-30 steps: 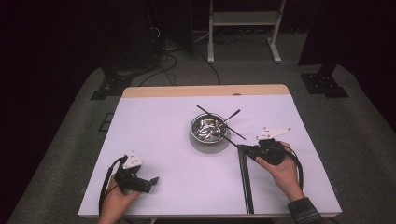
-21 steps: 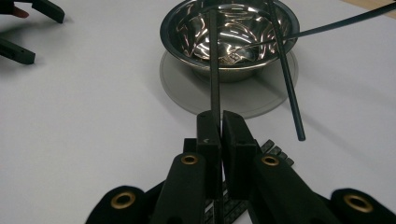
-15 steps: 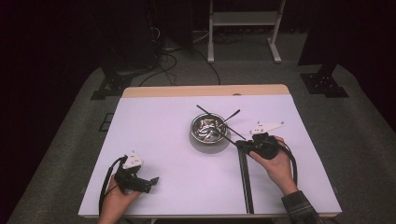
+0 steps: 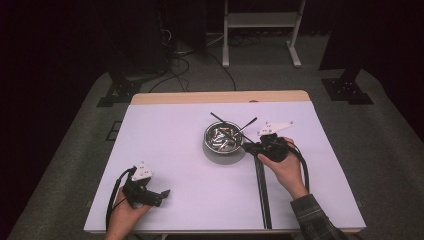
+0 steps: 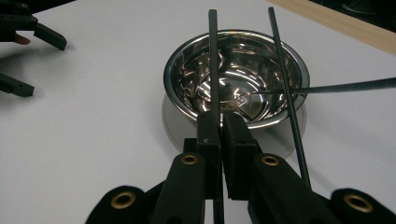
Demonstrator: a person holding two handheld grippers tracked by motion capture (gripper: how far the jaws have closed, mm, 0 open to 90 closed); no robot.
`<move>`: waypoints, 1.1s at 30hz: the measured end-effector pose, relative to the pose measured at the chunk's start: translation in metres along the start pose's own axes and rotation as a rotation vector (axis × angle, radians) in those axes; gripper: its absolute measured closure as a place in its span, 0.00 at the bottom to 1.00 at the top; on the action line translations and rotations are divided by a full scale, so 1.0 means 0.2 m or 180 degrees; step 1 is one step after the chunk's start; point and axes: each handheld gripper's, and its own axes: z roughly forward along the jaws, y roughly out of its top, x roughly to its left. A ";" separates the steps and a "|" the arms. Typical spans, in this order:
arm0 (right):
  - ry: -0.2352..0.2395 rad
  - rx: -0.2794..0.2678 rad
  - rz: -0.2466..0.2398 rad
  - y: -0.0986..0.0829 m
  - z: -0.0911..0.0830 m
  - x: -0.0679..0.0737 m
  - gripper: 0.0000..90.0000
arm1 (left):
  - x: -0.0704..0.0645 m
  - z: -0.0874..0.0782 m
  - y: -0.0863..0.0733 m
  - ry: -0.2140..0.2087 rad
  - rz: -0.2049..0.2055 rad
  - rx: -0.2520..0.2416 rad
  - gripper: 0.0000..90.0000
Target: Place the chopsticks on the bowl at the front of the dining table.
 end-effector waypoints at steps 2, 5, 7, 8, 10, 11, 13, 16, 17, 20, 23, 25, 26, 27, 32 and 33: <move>0.0008 0.0006 -0.0014 0.02 0.02 0.00 0.95 | 0.00 0.00 0.00 0.0001 -0.0001 -0.0001 0.00; 0.0015 0.0007 -0.0006 0.04 0.05 0.00 0.95 | 0.00 0.00 0.00 0.0004 -0.0004 -0.0008 0.00; 0.0022 0.0017 -0.0028 0.06 0.07 0.00 0.95 | 0.00 0.00 0.00 0.0003 -0.0001 -0.0005 0.00; 0.0025 0.0024 -0.0018 0.07 0.08 0.00 0.95 | 0.00 0.00 0.00 0.0002 -0.0001 -0.0002 0.00; 0.0024 0.0031 -0.0012 0.08 0.09 0.00 0.95 | 0.00 0.00 0.00 0.0002 -0.0002 -0.0004 0.00; 0.0021 0.0033 -0.0019 0.09 0.10 -0.01 0.95 | 0.00 0.00 0.00 0.0002 0.0000 -0.0004 0.00; 0.0016 0.0042 -0.0024 0.11 0.12 -0.01 0.95 | 0.00 0.00 0.00 0.0000 -0.0004 0.0004 0.00; 0.0001 0.0053 -0.0012 0.14 0.15 -0.02 0.95 | 0.00 0.00 0.00 -0.0002 -0.0004 0.0005 0.00; -0.0005 0.0061 -0.0019 0.15 0.15 -0.02 0.95 | 0.00 0.00 0.00 -0.0001 0.0002 0.0005 0.00; -0.0007 0.0077 -0.0023 0.17 0.18 -0.02 0.95 | 0.00 0.00 0.00 0.0001 0.0006 0.0009 0.00; -0.0012 0.0103 -0.0033 0.19 0.21 -0.02 0.95 | 0.00 0.00 0.00 0.0001 0.0005 0.0006 0.00; -0.0006 0.0114 -0.0038 0.21 0.24 -0.03 0.95 | 0.00 0.00 0.00 0.0002 0.0006 0.0008 0.00; -0.0010 0.0118 -0.0041 0.21 0.25 -0.03 0.95 | 0.00 0.00 0.00 0.0003 0.0005 0.0006 0.00; -0.0008 0.0129 -0.0041 0.22 0.26 -0.03 0.95 | 0.00 0.00 0.00 0.0001 0.0001 0.0007 0.00; -0.0006 0.0165 -0.0017 0.24 0.31 -0.03 0.95 | 0.00 0.00 0.00 0.0001 0.0001 0.0007 0.00; -0.0006 0.0176 -0.0013 0.24 0.32 -0.04 0.95 | 0.00 0.00 0.00 0.0000 -0.0002 0.0007 0.00</move>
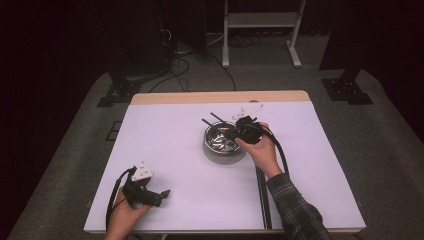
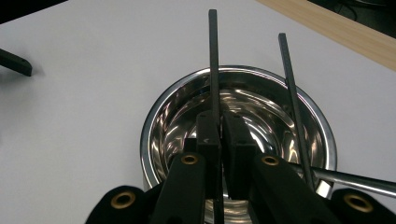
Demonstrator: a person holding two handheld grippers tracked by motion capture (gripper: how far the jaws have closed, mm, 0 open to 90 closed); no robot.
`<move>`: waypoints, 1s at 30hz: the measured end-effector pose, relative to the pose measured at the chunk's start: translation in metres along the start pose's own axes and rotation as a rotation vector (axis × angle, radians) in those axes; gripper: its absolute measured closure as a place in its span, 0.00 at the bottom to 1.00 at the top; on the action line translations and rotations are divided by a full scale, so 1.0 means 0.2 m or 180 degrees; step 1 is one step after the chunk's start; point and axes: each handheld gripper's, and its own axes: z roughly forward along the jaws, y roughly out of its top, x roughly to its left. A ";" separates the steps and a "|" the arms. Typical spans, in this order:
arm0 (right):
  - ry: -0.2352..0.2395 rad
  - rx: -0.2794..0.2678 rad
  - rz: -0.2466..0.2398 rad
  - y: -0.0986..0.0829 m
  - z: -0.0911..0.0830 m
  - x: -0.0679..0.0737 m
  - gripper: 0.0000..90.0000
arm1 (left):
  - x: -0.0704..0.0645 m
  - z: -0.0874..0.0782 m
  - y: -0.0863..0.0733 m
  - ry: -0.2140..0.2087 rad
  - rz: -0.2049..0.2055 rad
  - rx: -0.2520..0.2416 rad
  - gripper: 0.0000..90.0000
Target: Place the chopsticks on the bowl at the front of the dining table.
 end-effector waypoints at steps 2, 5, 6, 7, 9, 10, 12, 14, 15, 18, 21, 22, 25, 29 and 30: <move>-0.0005 0.0024 0.0006 0.01 0.02 0.00 0.95 | 0.00 0.00 0.00 0.0000 0.0002 0.0001 0.00; -0.0011 0.0039 0.0015 0.02 0.05 -0.01 0.95 | 0.00 0.00 0.00 0.0001 0.0002 -0.0003 0.00; -0.0019 0.0048 0.0022 0.03 0.05 -0.01 0.95 | 0.00 0.00 0.00 0.0001 0.0002 -0.0002 0.00; -0.0033 0.0065 0.0021 0.03 0.06 -0.01 0.95 | 0.00 0.00 0.00 0.0002 0.0002 -0.0008 0.00; -0.0030 0.0076 0.0019 0.03 0.08 -0.02 0.95 | 0.00 0.00 0.00 0.0002 0.0004 -0.0007 0.00; -0.0037 0.0087 0.0025 0.03 0.09 -0.02 0.95 | 0.00 0.00 0.00 0.0001 0.0003 -0.0006 0.00; -0.0042 0.0113 0.0045 0.03 0.11 -0.03 0.95 | 0.00 0.00 0.00 0.0002 0.0002 -0.0008 0.00; -0.0039 0.0109 0.0058 0.04 0.12 -0.03 0.95 | 0.00 0.00 0.00 0.0002 0.0003 -0.0008 0.00; -0.0034 0.0115 0.0065 0.04 0.12 -0.03 0.95 | 0.00 0.00 0.00 0.0001 0.0004 -0.0007 0.00; -0.0041 0.0141 0.0049 0.05 0.14 -0.03 0.95 | 0.00 0.00 0.00 0.0002 0.0002 -0.0010 0.00; -0.0040 0.0161 0.0042 0.05 0.16 -0.03 0.95 | 0.00 0.00 0.00 0.0002 0.0002 -0.0008 0.00; -0.0042 0.0169 0.0043 0.05 0.17 -0.03 0.95 | 0.00 0.00 0.00 0.0002 0.0001 -0.0010 0.00; -0.0045 0.0186 0.0058 0.05 0.18 -0.03 0.95 | 0.00 0.00 0.00 0.0002 0.0002 -0.0010 0.00; -0.0040 0.0194 0.0073 0.05 0.20 -0.03 0.95 | 0.00 0.00 0.00 0.0002 0.0000 -0.0011 0.00; -0.0037 0.0193 0.0058 0.05 0.20 -0.03 0.95 | 0.00 0.00 0.00 0.0002 0.0001 -0.0011 0.00</move>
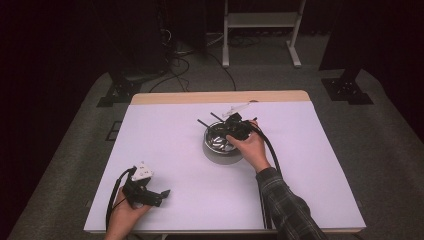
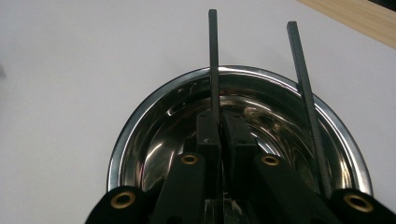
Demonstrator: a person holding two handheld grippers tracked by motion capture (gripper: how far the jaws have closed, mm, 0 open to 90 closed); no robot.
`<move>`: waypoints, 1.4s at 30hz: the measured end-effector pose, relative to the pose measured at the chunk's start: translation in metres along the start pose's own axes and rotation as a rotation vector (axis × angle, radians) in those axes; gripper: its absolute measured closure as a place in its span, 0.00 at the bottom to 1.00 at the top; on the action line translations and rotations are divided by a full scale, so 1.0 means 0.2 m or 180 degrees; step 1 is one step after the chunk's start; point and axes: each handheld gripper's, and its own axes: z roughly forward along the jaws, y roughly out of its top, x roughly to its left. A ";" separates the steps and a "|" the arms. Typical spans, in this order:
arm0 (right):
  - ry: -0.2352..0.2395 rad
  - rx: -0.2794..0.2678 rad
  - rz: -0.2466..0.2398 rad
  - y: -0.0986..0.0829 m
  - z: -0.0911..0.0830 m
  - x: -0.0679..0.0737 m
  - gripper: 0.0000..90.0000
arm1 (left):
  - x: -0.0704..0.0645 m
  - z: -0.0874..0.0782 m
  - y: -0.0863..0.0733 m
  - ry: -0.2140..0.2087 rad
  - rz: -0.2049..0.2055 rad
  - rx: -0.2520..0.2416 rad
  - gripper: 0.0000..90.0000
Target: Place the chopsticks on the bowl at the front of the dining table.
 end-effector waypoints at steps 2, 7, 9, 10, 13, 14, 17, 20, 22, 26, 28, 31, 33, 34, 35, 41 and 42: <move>0.0001 0.0006 0.0005 0.00 0.01 0.00 0.95 | 0.00 0.00 0.00 0.0000 0.0002 0.0002 0.00; -0.0001 0.0014 0.0003 0.00 0.01 0.00 0.95 | 0.00 0.00 0.00 0.0000 0.0001 0.0000 0.00; 0.0004 0.0003 -0.0002 0.00 0.02 0.00 0.95 | 0.00 0.00 0.00 0.0000 0.0000 -0.0001 0.00; 0.0007 0.0003 -0.0002 0.00 0.02 0.00 0.95 | 0.00 0.00 0.00 0.0000 0.0000 0.0000 0.00; 0.0006 -0.0020 -0.0008 0.00 0.02 0.00 0.91 | 0.00 0.00 0.00 -0.0001 0.0004 0.0002 0.00; 0.0023 -0.0032 0.0005 0.00 0.01 0.00 0.90 | 0.00 0.00 0.00 -0.0001 0.0004 0.0004 0.00; 0.0035 -0.0053 -0.0003 0.00 0.00 0.01 0.86 | 0.00 0.00 0.00 0.0000 0.0002 0.0001 0.00; 0.0031 -0.0087 -0.0015 0.00 -0.02 0.01 0.82 | 0.00 0.00 0.00 0.0000 0.0001 0.0002 0.00; 0.0022 -0.0111 -0.0021 -0.01 -0.05 0.01 0.80 | 0.00 0.00 0.00 0.0000 0.0003 0.0003 0.00; 0.0003 -0.0146 -0.0026 -0.03 -0.11 0.01 0.79 | 0.00 0.00 0.00 0.0000 0.0004 0.0010 0.00; -0.0008 -0.0158 -0.0023 -0.04 -0.14 0.00 0.79 | 0.00 0.00 0.00 -0.0001 0.0002 0.0009 0.00; -0.0043 -0.0170 -0.0010 -0.07 -0.18 -0.01 0.79 | 0.00 0.00 0.00 -0.0001 0.0003 0.0011 0.00; -0.0064 -0.0178 -0.0023 -0.08 -0.20 -0.01 0.79 | 0.00 0.00 0.00 -0.0001 0.0002 0.0011 0.00; -0.0076 -0.0182 -0.0015 -0.09 -0.22 -0.02 0.79 | 0.00 0.00 0.00 -0.0002 0.0001 0.0010 0.00; -0.0088 -0.0185 -0.0026 -0.10 -0.23 -0.02 0.80 | 0.00 0.00 0.00 -0.0001 0.0001 0.0011 0.00; -0.0122 -0.0200 0.0012 -0.17 -0.33 -0.05 0.91 | 0.00 0.00 0.00 -0.0002 0.0002 0.0010 0.00; -0.0137 -0.0217 0.0024 -0.18 -0.35 -0.06 0.93 | 0.00 0.00 0.00 -0.0002 0.0003 0.0012 0.00</move>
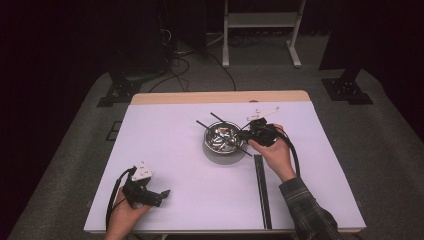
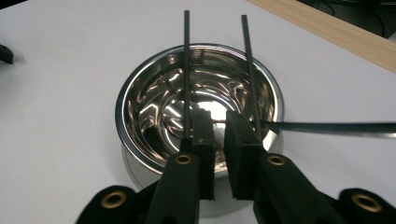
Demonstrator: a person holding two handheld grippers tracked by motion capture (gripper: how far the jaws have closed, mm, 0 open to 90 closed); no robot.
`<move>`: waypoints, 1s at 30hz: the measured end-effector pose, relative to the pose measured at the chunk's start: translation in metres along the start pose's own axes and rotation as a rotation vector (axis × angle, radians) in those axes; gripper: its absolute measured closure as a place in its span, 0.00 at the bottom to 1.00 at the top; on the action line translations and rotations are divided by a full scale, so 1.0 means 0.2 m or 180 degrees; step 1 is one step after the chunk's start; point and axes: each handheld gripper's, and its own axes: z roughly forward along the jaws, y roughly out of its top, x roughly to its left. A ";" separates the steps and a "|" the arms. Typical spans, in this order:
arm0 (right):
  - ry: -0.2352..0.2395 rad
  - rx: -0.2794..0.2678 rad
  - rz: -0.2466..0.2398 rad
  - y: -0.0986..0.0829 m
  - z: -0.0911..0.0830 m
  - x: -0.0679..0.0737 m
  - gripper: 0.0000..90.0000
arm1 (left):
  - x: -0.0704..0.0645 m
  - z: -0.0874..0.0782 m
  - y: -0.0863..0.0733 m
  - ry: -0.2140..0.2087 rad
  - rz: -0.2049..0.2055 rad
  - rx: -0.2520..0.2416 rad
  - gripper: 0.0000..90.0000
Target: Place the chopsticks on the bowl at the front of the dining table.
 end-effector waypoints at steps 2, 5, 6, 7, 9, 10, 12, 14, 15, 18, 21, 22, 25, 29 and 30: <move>-0.0023 -0.0020 0.0016 -0.02 -0.03 -0.02 0.99 | 0.00 0.00 0.00 0.0000 -0.0001 -0.0001 0.00; -0.0053 -0.0044 0.0054 -0.05 -0.07 -0.04 1.00 | 0.00 0.00 0.00 -0.0001 -0.0002 -0.0001 0.00; -0.0064 -0.0044 0.0082 -0.06 -0.09 -0.06 1.00 | 0.00 0.00 0.00 -0.0001 -0.0003 -0.0001 0.00; -0.0078 -0.0046 0.0091 -0.07 -0.10 -0.06 1.00 | 0.00 0.00 0.00 0.0000 -0.0001 -0.0001 0.00; -0.0102 -0.0055 0.0130 -0.09 -0.12 -0.09 1.00 | 0.00 0.00 0.00 0.0002 0.0004 -0.0002 0.00; -0.0111 -0.0073 0.0146 -0.10 -0.13 -0.10 1.00 | 0.00 0.00 0.00 0.0003 0.0004 -0.0001 0.00; -0.0144 -0.0078 0.0183 -0.12 -0.14 -0.11 1.00 | 0.00 0.00 0.00 0.0000 -0.0003 -0.0002 0.00; -0.0177 -0.0082 0.0207 -0.15 -0.16 -0.13 1.00 | 0.00 0.00 0.00 0.0001 -0.0003 -0.0005 0.00; -0.0191 -0.0066 0.0210 -0.16 -0.16 -0.13 1.00 | 0.00 0.00 0.00 0.0001 -0.0004 -0.0006 0.00; -0.0232 -0.0024 0.0230 -0.20 -0.17 -0.15 1.00 | 0.00 0.00 0.00 0.0000 -0.0003 -0.0007 0.00; -0.0263 -0.0015 0.0275 -0.24 -0.18 -0.17 1.00 | 0.00 0.00 0.00 -0.0001 -0.0005 -0.0008 0.00; -0.0266 -0.0007 0.0294 -0.26 -0.18 -0.18 1.00 | 0.00 0.00 0.00 -0.0001 -0.0005 -0.0008 0.00; -0.0275 0.0003 0.0325 -0.29 -0.17 -0.18 1.00 | 0.00 0.00 0.00 -0.0002 -0.0004 -0.0006 0.00; -0.0274 0.0039 0.0311 -0.30 -0.15 -0.18 1.00 | 0.00 0.00 0.00 -0.0001 -0.0004 -0.0008 0.00; -0.0268 0.0047 0.0323 -0.31 -0.15 -0.18 1.00 | 0.00 0.00 0.00 -0.0001 -0.0004 -0.0008 0.00</move>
